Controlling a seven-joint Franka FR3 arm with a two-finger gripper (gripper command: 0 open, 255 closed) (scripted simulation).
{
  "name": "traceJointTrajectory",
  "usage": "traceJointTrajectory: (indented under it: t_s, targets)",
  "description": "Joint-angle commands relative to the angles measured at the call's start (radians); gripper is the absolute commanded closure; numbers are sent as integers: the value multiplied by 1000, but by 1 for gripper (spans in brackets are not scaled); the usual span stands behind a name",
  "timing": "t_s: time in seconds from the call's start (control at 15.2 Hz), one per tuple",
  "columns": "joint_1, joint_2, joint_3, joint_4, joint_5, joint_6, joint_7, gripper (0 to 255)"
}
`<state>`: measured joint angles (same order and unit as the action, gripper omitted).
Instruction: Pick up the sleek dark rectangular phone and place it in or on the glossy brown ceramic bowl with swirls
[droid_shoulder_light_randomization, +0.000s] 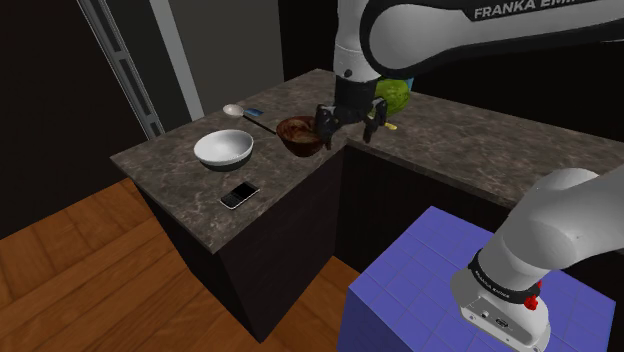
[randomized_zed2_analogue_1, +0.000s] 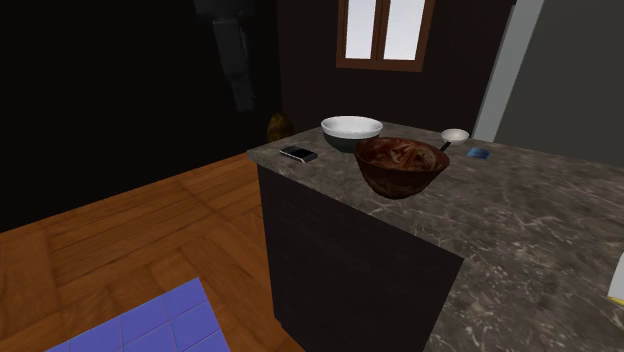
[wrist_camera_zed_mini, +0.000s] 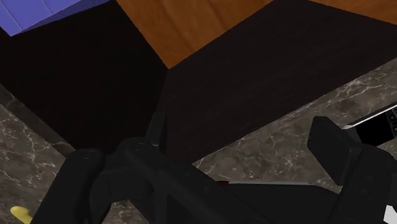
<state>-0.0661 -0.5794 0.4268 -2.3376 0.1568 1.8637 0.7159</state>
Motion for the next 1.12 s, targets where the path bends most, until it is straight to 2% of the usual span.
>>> traceJointTrajectory:
  t_s: [0.0, 0.26, 0.53, 0.79, 1.06]
  targets:
    - [-13, 52, 55, 14, 16, 39, 103, 0]
    - [-60, 197, 156, 78, 4, 117, 293, 0]
    - [-109, 368, 252, 164, -60, 187, 502, 0]
    - [-131, 569, 317, 274, -185, 236, 733, 0]
    - [-91, 777, 316, 409, -332, 253, 956, 0]
